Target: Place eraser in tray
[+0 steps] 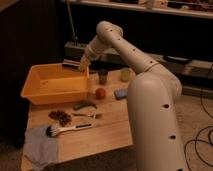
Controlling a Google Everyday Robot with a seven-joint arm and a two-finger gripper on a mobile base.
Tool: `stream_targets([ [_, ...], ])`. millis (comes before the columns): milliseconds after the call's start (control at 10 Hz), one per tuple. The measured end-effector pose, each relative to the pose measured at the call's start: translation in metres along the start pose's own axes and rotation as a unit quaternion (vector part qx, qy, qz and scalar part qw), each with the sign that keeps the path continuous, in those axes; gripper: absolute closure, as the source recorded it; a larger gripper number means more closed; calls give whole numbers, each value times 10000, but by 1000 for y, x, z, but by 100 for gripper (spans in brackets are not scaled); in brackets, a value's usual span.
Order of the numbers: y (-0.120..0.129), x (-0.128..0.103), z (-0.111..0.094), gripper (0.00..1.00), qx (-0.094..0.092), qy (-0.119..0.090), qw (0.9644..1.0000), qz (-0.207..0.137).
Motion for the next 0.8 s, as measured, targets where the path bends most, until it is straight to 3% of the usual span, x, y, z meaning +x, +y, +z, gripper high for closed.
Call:
stream_targets([
  [200, 16, 7, 24, 20, -144, -72, 9998, 84],
  [500, 57, 25, 80, 20, -397, -243, 9988, 155],
  [800, 64, 27, 88, 20, -432, -271, 9986, 148],
])
